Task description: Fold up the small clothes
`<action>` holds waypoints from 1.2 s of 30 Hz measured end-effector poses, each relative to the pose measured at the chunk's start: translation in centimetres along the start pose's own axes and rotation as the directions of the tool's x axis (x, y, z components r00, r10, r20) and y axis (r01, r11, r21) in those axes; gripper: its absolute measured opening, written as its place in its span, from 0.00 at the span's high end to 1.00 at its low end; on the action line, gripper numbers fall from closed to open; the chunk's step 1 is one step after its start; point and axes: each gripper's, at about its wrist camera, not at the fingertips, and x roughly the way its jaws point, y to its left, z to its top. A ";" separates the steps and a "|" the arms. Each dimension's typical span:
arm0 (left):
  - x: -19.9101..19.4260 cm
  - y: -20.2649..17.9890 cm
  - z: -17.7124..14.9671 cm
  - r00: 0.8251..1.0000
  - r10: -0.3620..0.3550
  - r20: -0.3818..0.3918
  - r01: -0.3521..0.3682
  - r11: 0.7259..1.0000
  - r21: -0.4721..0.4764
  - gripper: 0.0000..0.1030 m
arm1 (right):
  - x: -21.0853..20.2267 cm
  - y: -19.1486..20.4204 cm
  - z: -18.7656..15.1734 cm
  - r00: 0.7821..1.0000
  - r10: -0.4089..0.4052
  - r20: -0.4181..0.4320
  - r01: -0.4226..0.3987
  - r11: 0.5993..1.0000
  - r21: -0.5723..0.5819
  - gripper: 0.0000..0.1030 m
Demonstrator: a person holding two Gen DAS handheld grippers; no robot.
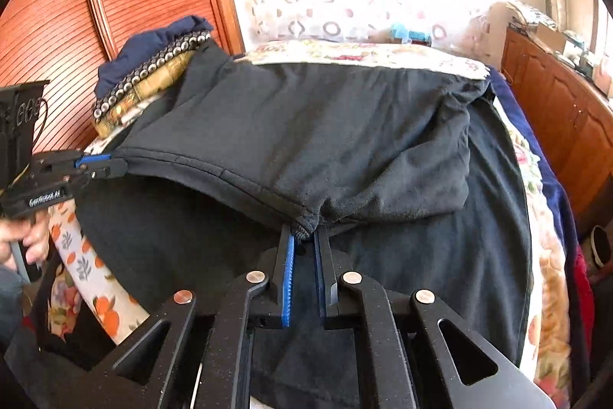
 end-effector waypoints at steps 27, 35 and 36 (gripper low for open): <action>4.4 10.8 3.2 0.980 0.183 -0.073 -0.191 0.973 -0.131 0.90 | 3.3 -10.0 2.9 0.996 -0.072 -0.057 0.082 0.978 0.191 0.62; 0.3 9.8 2.9 0.983 0.183 0.030 -0.179 0.979 -0.100 0.92 | 0.1 -9.6 2.0 0.997 -0.069 0.015 0.066 0.986 0.151 0.96; -0.3 9.8 2.8 0.983 0.179 0.038 -0.174 0.979 -0.101 0.92 | -0.8 -9.3 1.7 0.997 -0.066 0.028 0.061 0.987 0.148 0.96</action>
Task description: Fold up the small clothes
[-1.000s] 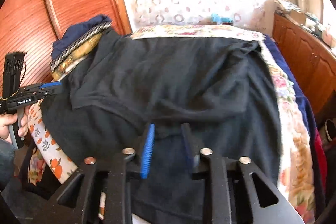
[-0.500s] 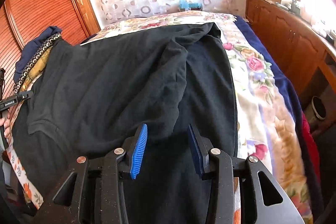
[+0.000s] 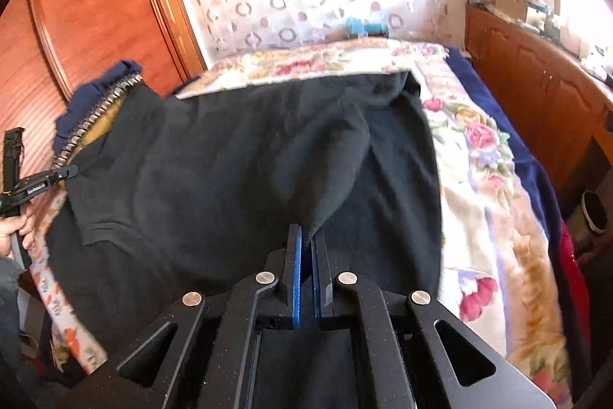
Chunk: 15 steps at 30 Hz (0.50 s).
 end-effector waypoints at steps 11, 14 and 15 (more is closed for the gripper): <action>-6.8 0.7 -0.2 0.993 -0.067 0.098 0.069 0.998 -0.013 0.92 | -6.6 1.2 -1.7 0.996 0.017 0.084 -0.011 0.998 -0.068 0.96; -8.0 1.1 -0.3 0.991 -0.078 0.112 0.081 0.997 -0.019 0.92 | -7.7 1.2 -2.2 0.996 0.018 0.090 -0.011 0.996 -0.083 0.96; -8.2 1.4 -0.5 0.990 -0.082 0.111 0.085 0.996 -0.025 0.92 | -8.0 1.2 -2.5 0.996 0.019 0.091 -0.011 0.996 -0.088 0.96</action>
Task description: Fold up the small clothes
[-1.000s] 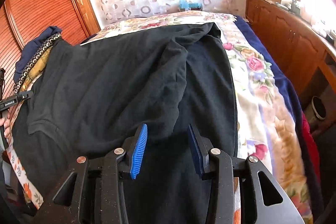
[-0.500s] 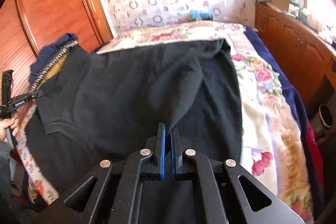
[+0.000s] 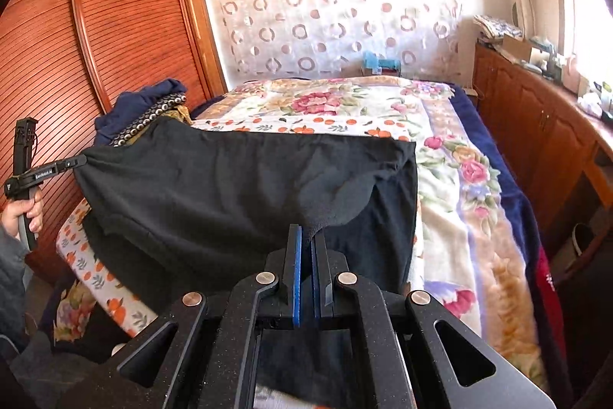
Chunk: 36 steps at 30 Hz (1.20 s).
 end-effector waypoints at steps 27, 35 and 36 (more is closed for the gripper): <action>4.0 3.4 -6.6 0.983 0.096 -0.159 -0.105 0.993 -0.049 0.55 | 6.9 1.6 -3.6 0.997 -0.045 -0.068 0.046 0.999 0.010 0.55; 1.5 4.2 -6.0 0.988 0.117 -0.102 -0.121 0.992 -0.038 0.24 | 13.2 11.9 -1.7 0.978 0.202 -0.061 -0.208 0.971 -0.116 0.55; 1.2 4.4 -6.0 0.987 0.124 -0.098 -0.128 0.991 -0.039 0.24 | 14.3 13.2 -1.4 0.971 0.229 -0.067 -0.236 0.963 -0.132 0.55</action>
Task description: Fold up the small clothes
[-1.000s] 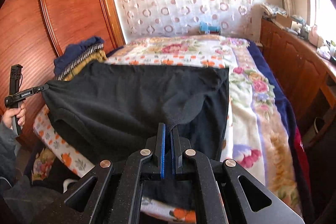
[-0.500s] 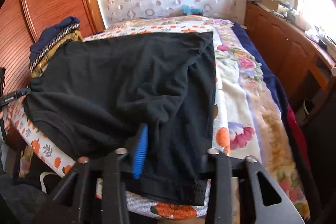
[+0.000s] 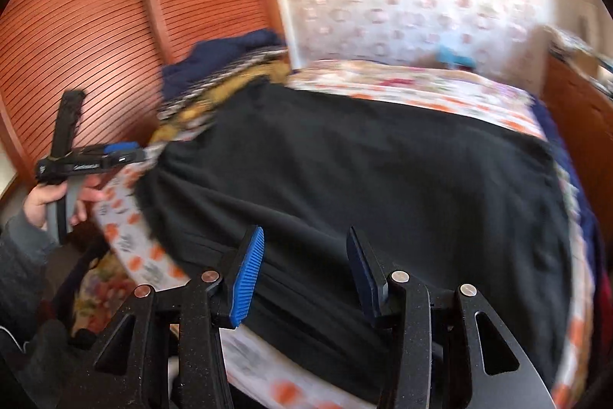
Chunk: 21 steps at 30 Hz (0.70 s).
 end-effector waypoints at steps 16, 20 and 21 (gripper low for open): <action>-4.6 7.1 -2.1 0.996 0.087 0.034 -0.083 0.992 -0.092 0.24 | 17.5 11.4 4.6 0.960 0.232 -0.159 -0.261 0.946 -0.194 0.55; -5.3 8.0 -2.5 0.994 0.098 0.044 -0.093 0.991 -0.100 0.24 | 20.5 13.2 5.2 0.955 0.221 -0.200 -0.264 0.936 -0.231 0.55; -5.4 8.1 -2.5 0.994 0.099 0.045 -0.094 0.990 -0.103 0.24 | 21.1 13.6 5.3 0.954 0.214 -0.209 -0.262 0.934 -0.242 0.55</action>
